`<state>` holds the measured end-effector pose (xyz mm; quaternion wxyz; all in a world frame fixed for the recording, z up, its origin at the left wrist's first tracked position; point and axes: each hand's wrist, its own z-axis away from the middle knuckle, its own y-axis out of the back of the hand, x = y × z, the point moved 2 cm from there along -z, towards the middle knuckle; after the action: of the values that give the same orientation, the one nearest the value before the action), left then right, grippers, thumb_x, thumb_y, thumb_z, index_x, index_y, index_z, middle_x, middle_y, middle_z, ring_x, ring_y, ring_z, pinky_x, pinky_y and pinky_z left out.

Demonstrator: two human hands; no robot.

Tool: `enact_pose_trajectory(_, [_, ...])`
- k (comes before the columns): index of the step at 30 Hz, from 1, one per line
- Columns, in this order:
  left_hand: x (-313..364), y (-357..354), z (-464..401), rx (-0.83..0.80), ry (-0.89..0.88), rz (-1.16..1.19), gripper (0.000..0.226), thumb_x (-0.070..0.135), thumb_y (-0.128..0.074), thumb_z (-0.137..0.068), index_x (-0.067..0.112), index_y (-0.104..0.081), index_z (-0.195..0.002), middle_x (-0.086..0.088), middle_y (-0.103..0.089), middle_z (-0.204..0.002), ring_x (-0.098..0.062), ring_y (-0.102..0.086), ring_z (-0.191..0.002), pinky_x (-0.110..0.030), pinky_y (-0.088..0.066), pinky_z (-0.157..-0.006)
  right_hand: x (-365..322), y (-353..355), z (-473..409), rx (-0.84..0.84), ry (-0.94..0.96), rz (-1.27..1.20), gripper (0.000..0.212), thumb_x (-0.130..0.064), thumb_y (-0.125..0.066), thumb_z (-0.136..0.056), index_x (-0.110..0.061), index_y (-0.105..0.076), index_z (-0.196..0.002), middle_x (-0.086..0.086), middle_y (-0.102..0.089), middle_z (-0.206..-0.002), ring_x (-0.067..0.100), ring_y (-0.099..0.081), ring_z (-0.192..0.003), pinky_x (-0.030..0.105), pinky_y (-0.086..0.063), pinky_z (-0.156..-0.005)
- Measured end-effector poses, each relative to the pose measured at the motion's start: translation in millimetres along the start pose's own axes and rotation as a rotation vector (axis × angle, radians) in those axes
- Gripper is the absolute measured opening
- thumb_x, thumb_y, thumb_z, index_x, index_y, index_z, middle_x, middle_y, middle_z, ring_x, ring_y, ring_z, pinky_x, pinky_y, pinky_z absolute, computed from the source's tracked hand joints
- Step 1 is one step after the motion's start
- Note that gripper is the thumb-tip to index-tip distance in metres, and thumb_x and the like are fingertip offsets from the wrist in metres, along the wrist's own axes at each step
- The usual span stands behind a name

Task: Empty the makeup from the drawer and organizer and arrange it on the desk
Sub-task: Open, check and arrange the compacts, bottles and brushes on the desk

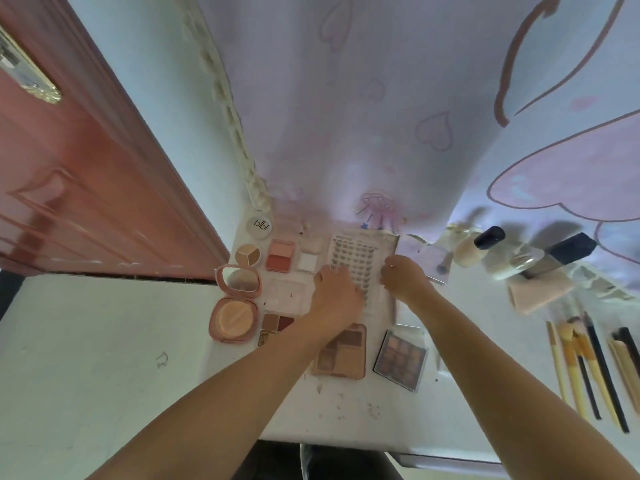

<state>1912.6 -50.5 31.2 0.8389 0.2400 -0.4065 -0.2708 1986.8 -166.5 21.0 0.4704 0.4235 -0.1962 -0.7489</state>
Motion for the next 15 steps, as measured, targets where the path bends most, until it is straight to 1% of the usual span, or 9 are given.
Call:
enact_pose_trajectory(1, [3, -4, -2, 0.019, 0.009, -0.066, 0.049, 0.026, -0.046, -0.093, 0.009, -0.032, -0.137, -0.018, -0.023, -0.143, -0.034, -0.022, -0.131, -0.043, -0.032, -0.104, 1, 0, -3, -0.01, -0.044, -0.158, 0.03, -0.01, -0.04, -0.094, 0.003, -0.054, -0.118, 0.023, -0.059, -0.116, 0.036, -0.059, -0.105, 0.043, -0.049, -0.094])
enact_pose_trajectory(2, [6, -6, -4, 0.045, 0.016, -0.109, 0.051, 0.031, -0.048, -0.092, 0.01, -0.032, -0.136, -0.017, -0.021, -0.143, -0.034, -0.02, -0.132, -0.043, -0.032, -0.105, 0, 1, -4, -0.03, -0.088, -0.318, 0.028, -0.008, -0.043, -0.093, 0.004, -0.055, -0.115, 0.022, -0.06, -0.109, 0.035, -0.061, -0.096, 0.043, -0.051, -0.088])
enact_pose_trajectory(4, [9, -11, -6, 0.079, 0.031, -0.173, 0.062, 0.042, -0.05, -0.091, 0.012, -0.028, -0.14, -0.018, -0.018, -0.145, -0.034, -0.018, -0.133, -0.045, -0.03, -0.106, -1, 2, -3, -0.1, -0.167, -0.596, 0.018, -0.005, -0.044, -0.092, -0.001, -0.056, -0.105, 0.014, -0.058, -0.092, 0.023, -0.058, -0.074, 0.034, -0.052, -0.073])
enact_pose_trajectory(5, [9, -12, -6, 0.08, 0.034, -0.192, 0.069, 0.047, -0.05, -0.089, 0.013, -0.024, -0.143, -0.018, -0.016, -0.146, -0.034, -0.017, -0.135, -0.045, -0.03, -0.107, -2, 2, -3, -0.127, -0.183, -0.679, 0.014, -0.006, -0.044, -0.092, -0.004, -0.057, -0.098, 0.011, -0.057, -0.084, 0.018, -0.055, -0.067, 0.029, -0.05, -0.066])
enact_pose_trajectory(8, [9, -10, -7, 0.086, 0.03, -0.125, 0.074, 0.051, -0.054, -0.086, 0.016, -0.021, -0.143, -0.016, -0.02, -0.144, -0.034, -0.019, -0.133, -0.046, -0.033, -0.105, -3, 4, 0, -0.151, -0.118, -0.691, 0.019, -0.012, -0.05, -0.094, -0.008, -0.058, -0.078, 0.007, -0.052, -0.071, 0.016, -0.047, -0.063, 0.025, -0.04, -0.059])
enact_pose_trajectory(9, [10, -8, -6, 0.093, 0.04, -0.082, 0.074, 0.051, -0.056, -0.085, 0.017, -0.024, -0.142, -0.016, -0.022, -0.142, -0.034, -0.02, -0.133, -0.046, -0.034, -0.104, -4, 5, 1, -0.154, -0.094, -0.68, 0.019, -0.014, -0.052, -0.094, -0.008, -0.059, -0.077, 0.007, -0.053, -0.07, 0.016, -0.047, -0.062, 0.025, -0.04, -0.059])
enact_pose_trajectory(11, [11, -6, -6, 0.108, 0.061, -0.008, 0.078, 0.055, -0.06, -0.081, 0.02, -0.025, -0.141, -0.015, -0.024, -0.141, -0.034, -0.022, -0.132, -0.046, -0.033, -0.104, -6, 7, 2, -0.145, -0.068, -0.667, 0.018, -0.016, -0.054, -0.093, -0.004, -0.063, -0.083, 0.01, -0.061, -0.075, 0.019, -0.054, -0.065, 0.029, -0.048, -0.063])
enact_pose_trajectory(13, [13, -3, -3, 0.117, 0.101, 0.066, 0.089, 0.06, -0.064, -0.075, 0.022, -0.02, -0.142, -0.015, -0.024, -0.14, -0.034, -0.023, -0.133, -0.047, -0.031, -0.106, -8, 9, 3, -0.101, -0.026, -0.618, 0.02, -0.017, -0.054, -0.091, -0.001, -0.065, -0.085, 0.012, -0.069, -0.082, 0.022, -0.065, -0.072, 0.035, -0.055, -0.073])
enact_pose_trajectory(15, [15, -2, -3, 0.093, 0.124, 0.145, 0.099, 0.064, -0.066, -0.07, 0.024, -0.013, -0.143, -0.016, -0.027, -0.138, -0.035, -0.028, -0.131, -0.047, -0.033, -0.105, -10, 11, 5, -0.053, 0.024, -0.577, 0.024, -0.016, -0.053, -0.089, 0.006, -0.064, -0.085, 0.014, -0.072, -0.087, 0.025, -0.07, -0.08, 0.04, -0.056, -0.078])
